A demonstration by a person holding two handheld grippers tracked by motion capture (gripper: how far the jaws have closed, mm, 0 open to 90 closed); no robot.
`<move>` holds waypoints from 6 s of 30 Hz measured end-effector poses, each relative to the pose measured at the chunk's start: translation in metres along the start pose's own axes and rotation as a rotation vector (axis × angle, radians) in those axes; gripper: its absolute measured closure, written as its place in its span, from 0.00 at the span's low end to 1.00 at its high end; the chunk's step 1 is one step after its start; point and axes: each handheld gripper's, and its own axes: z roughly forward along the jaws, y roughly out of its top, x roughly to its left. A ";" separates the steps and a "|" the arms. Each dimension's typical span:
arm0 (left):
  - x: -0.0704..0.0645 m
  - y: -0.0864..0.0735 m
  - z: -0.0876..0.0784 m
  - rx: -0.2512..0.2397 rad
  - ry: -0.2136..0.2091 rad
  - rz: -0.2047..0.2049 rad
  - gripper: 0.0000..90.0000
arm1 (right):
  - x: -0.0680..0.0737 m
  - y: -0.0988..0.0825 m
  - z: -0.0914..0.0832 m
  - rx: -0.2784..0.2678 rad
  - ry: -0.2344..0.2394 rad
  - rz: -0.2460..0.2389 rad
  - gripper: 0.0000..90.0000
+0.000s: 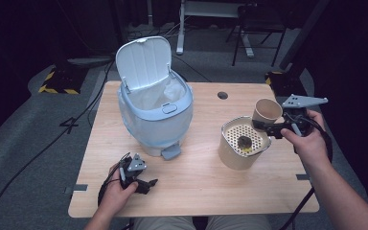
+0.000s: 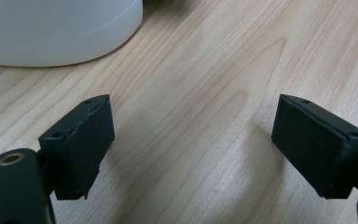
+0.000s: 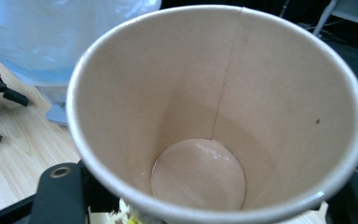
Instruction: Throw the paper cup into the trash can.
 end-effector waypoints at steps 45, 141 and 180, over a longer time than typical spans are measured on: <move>0.003 0.001 0.001 0.000 -0.018 0.009 0.15 | 0.085 0.156 0.093 -0.130 0.227 -0.111 0.32; 0.005 0.002 0.001 0.005 -0.026 0.021 0.14 | 0.024 -0.060 -0.039 -0.016 0.117 0.035 0.18; 0.005 0.001 -0.014 -0.043 0.038 -0.097 0.28 | 0.029 -0.217 0.027 0.173 -0.044 0.060 0.15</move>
